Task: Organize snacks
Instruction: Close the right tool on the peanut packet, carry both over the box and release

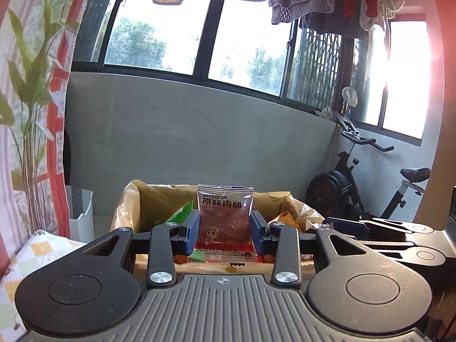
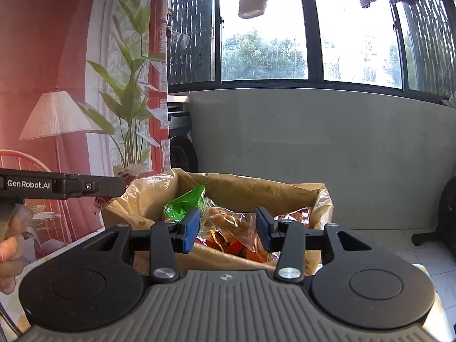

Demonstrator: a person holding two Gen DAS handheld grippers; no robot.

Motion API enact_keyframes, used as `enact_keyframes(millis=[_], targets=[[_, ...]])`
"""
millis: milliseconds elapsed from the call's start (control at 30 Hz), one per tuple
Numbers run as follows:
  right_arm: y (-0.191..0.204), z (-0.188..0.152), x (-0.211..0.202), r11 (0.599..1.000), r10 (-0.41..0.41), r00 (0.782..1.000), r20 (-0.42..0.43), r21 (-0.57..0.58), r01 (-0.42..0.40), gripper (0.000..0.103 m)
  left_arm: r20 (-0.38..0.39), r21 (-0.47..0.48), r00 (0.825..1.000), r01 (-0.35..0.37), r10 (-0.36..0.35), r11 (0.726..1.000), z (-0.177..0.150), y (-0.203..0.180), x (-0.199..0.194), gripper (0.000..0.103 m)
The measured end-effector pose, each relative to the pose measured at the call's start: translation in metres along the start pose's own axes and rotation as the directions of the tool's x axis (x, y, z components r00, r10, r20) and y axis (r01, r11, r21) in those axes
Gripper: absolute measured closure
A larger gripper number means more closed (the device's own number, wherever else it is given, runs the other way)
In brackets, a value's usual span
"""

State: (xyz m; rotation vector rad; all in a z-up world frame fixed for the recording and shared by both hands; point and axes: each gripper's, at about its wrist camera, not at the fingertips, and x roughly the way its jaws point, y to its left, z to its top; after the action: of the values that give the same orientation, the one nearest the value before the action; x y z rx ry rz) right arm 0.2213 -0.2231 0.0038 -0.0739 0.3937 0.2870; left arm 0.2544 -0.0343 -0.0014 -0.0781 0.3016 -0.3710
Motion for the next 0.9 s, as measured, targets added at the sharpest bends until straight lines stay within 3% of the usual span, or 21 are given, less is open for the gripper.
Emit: enact_keyframes(millis=[200, 267, 333, 367, 900], targets=[[-0.01, 0.006, 0.033, 1.0, -0.026, 0.999, -0.033, -0.004, 0.026, 0.058, -0.037, 0.023, 0.999, -0.017, 0.018, 1.0, 0.002, 0.004, 0.043, 0.062], [-0.012, 0.004, 0.04, 0.999, -0.042, 0.998, -0.039, 0.004, 0.043, 0.053, -0.025, 0.009, 1.0, 0.013, -0.013, 1.0, -0.001, 0.009, 0.054, 0.056], [-0.013, 0.0, 0.044, 0.998, -0.057, 0.997, -0.046, 0.006, 0.057, 0.045, -0.036, -0.024, 0.999, 0.005, -0.006, 1.0, -0.004, 0.013, 0.061, 0.035], [-0.013, -0.002, 0.045, 0.998, -0.061, 0.997, -0.051, 0.011, 0.061, 0.042, -0.041, -0.042, 0.999, -0.004, 0.003, 0.999, -0.005, 0.015, 0.062, 0.034], [0.012, -0.032, -0.022, 0.996, -0.055, 0.998, -0.006, 0.066, 0.055, 0.042, -0.095, -0.054, 0.995, -0.046, 0.04, 0.997, -0.026, 0.05, -0.037, 0.035]])
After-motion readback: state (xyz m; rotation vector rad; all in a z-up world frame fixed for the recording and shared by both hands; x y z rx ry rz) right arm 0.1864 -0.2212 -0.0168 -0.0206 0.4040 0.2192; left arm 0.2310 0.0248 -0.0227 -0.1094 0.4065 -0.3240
